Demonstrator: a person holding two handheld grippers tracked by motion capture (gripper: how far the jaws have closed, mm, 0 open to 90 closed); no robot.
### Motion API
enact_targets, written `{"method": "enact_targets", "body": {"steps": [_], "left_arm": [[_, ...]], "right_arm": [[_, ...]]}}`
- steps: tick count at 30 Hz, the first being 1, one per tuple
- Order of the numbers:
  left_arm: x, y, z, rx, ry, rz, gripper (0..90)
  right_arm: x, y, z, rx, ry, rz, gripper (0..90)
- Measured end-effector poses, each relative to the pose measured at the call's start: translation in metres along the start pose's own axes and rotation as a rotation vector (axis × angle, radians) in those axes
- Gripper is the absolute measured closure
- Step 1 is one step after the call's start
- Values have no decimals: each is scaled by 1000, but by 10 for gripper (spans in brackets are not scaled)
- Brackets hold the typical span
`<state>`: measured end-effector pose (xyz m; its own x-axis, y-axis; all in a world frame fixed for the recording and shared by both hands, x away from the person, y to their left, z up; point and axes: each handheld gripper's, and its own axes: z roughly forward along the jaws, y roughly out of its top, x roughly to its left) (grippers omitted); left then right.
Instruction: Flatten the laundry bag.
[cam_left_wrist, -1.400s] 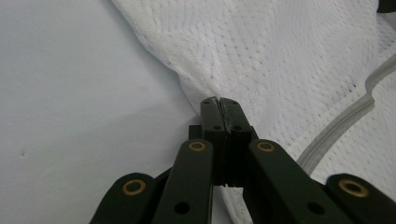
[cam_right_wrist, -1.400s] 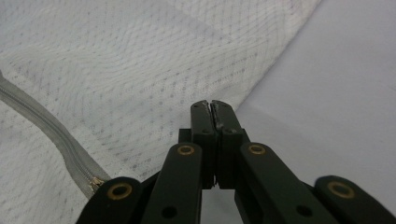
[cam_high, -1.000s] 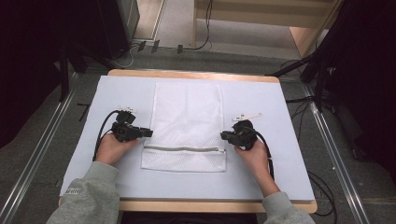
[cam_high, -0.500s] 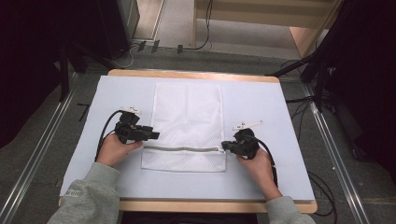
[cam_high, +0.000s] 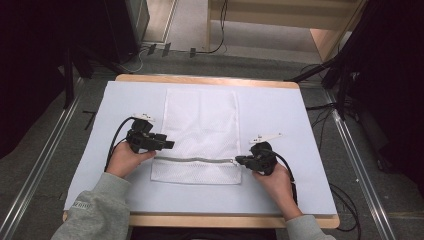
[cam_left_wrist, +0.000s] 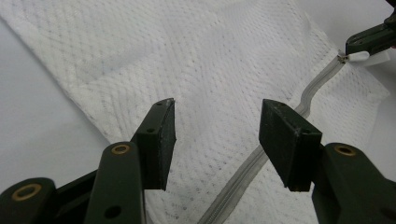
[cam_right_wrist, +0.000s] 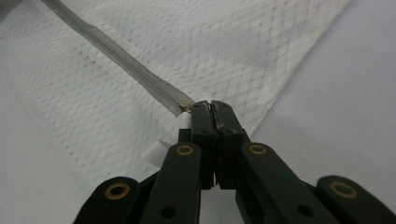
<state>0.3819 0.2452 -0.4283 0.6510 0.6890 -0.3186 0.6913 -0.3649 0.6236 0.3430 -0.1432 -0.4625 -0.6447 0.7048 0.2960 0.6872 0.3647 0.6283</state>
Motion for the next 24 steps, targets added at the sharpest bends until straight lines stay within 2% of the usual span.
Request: {"method": "enact_targets", "body": {"steps": [4, 12, 17, 24], "left_arm": [[-3, 1, 1, 1, -4, 13, 464], [-14, 6, 4, 4, -24, 37, 438], [-25, 9, 9, 1, -46, 56, 415], [-40, 13, 18, 12, -77, 83, 396]], "right_arm": [[7, 0, -1, -3, 6, -9, 900], [14, 6, -2, -49, -2, -64, 898], [9, 7, -6, -55, -18, -71, 895], [2, 6, -5, -43, -31, -55, 887]]}}
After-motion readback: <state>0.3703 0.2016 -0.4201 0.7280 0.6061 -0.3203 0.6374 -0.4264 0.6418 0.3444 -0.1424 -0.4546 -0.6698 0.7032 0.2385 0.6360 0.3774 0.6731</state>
